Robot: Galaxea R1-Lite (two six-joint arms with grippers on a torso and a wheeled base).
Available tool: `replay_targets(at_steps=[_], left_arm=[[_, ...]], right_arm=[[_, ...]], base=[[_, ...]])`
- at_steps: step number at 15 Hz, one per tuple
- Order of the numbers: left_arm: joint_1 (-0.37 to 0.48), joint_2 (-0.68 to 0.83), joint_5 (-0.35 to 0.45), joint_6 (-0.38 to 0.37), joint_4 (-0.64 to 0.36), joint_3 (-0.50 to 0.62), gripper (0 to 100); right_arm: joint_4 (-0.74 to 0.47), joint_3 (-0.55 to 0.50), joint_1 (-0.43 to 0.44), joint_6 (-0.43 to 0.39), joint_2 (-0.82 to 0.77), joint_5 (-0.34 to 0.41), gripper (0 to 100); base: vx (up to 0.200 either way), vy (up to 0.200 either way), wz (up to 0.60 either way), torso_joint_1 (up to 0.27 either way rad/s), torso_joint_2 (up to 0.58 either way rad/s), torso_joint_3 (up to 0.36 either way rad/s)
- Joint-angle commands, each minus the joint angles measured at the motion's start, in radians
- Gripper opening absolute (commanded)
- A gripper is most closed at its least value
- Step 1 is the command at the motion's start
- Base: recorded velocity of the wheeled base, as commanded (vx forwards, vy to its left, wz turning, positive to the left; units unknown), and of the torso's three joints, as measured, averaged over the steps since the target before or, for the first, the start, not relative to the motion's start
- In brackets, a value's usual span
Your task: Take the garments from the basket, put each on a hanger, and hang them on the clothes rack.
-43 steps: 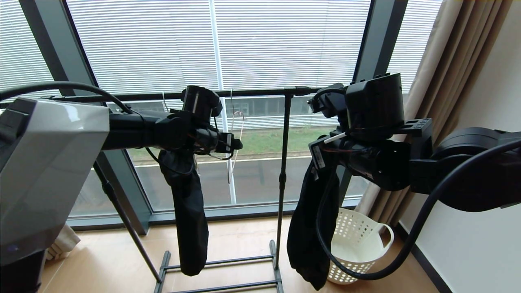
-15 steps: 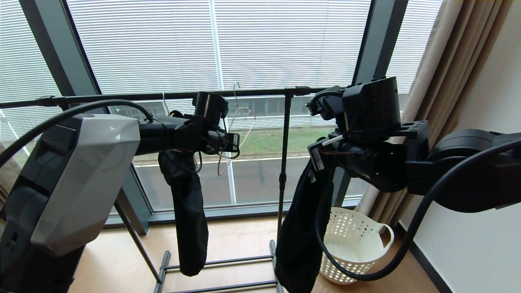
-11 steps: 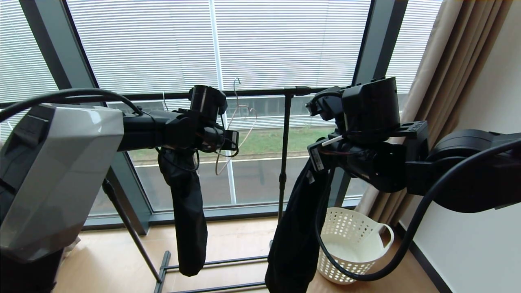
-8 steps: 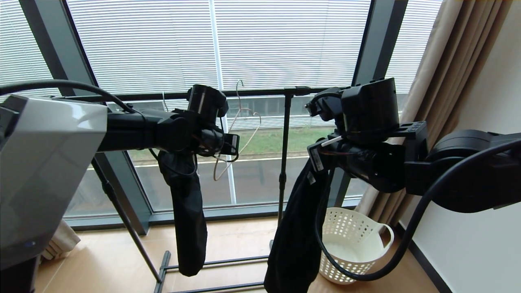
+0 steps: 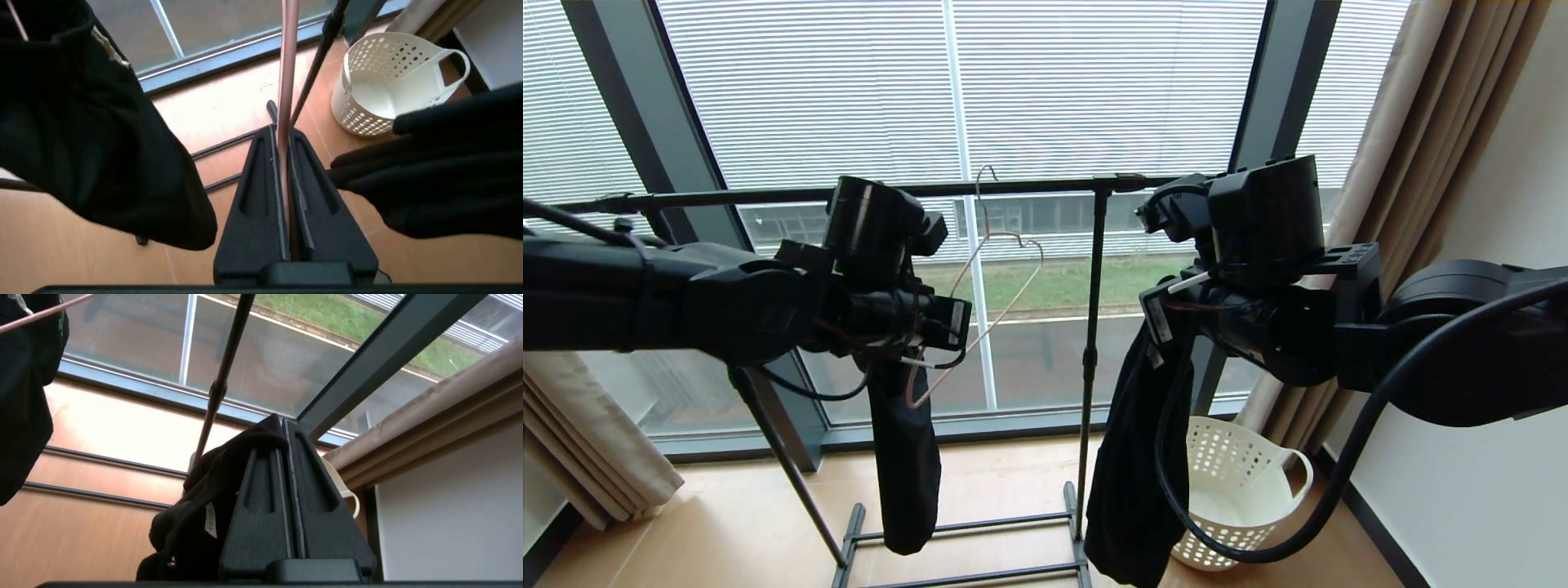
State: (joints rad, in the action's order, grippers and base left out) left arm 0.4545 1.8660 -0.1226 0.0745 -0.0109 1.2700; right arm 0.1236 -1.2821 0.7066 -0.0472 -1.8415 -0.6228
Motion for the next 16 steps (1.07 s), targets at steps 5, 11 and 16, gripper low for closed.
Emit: replay_targets(at_steps=[5,11,16], left_arm=[[0.032,-0.283,0.106,-0.093,0.601,-0.747,0],[0.041,-0.28,0.314,-0.108,0.93,-1.015,0],[0.064,-0.229,0.354,-0.111,1.034,-1.052,0]], right_arm=[[0.022,-0.006,0.001,0.0,-0.013,-0.087,0],[0.222,-0.016,-0.05,-0.092,-0.093,-0.249,0],[0.237,-0.039,-0.088,-0.106,-0.127,-0.267,0]], base=[[0.0,0.0,0.0,0.0,0.0,0.0],[0.0,0.0,0.0,0.0,0.0,0.0],[0.0,0.0,0.0,0.0,0.0,0.0]])
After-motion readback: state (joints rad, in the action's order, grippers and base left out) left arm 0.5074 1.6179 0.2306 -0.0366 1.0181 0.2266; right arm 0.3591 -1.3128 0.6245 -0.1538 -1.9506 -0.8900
